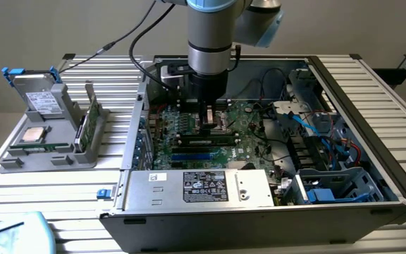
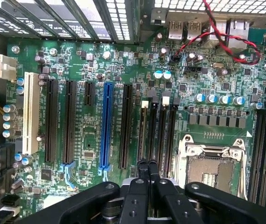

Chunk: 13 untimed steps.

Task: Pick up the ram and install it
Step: 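Press down the ram until it locks into place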

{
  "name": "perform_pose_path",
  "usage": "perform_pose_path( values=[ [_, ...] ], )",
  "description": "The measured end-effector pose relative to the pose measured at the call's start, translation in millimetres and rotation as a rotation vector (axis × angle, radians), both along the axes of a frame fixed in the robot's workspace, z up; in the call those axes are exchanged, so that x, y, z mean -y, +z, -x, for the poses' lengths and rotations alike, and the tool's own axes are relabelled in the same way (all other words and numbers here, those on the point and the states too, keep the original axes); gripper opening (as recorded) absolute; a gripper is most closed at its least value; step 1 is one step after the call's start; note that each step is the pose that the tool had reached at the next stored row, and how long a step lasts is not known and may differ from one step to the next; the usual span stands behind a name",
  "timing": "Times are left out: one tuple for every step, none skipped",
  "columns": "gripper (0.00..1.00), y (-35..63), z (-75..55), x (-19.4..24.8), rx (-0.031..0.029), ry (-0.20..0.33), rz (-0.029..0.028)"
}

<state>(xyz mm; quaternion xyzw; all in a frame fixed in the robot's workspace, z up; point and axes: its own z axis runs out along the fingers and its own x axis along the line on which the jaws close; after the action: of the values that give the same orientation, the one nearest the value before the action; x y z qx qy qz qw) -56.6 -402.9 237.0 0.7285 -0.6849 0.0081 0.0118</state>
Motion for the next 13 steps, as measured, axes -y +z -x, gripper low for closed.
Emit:
perform_pose_path(
  values=[
    [0.10,1.1,-0.8,0.0,0.0001,0.000,0.0000],
    [0.10,2.1,-1.9,0.1,-0.0001,0.000,-0.0001],
    [0.10,3.1,-3.2,0.2,-0.0004,0.000,-0.0002],
    [0.10,3.9,-4.4,0.3,-0.0006,0.000,-0.0004],
    [0.10,4.8,-5.9,0.5,-0.0012,0.000,-0.0005],
    [0.10,5.5,-7.5,0.7,-0.0017,0.000,-0.0007],
    [0.10,6.2,-9.1,0.9,-0.0023,0.000,-0.0008],
    [0.10,6.7,-10.7,1.1,-0.0029,0.000,-0.0010],
    [0.10,7.1,-12.0,1.3,-0.0033,0.000,-0.0011],
    [0.10,7.4,-13.3,1.7,-0.0040,0.000,-0.0013],
    [0.10,7.6,-14.6,2.0,-0.0048,0.000,-0.0013],
    [0.10,7.9,-15.7,2.3,-0.0054,0.000,-0.0012],
    [0.10,8.0,-16.8,2.5,-0.0060,0.000,-0.0012]
  ],
)
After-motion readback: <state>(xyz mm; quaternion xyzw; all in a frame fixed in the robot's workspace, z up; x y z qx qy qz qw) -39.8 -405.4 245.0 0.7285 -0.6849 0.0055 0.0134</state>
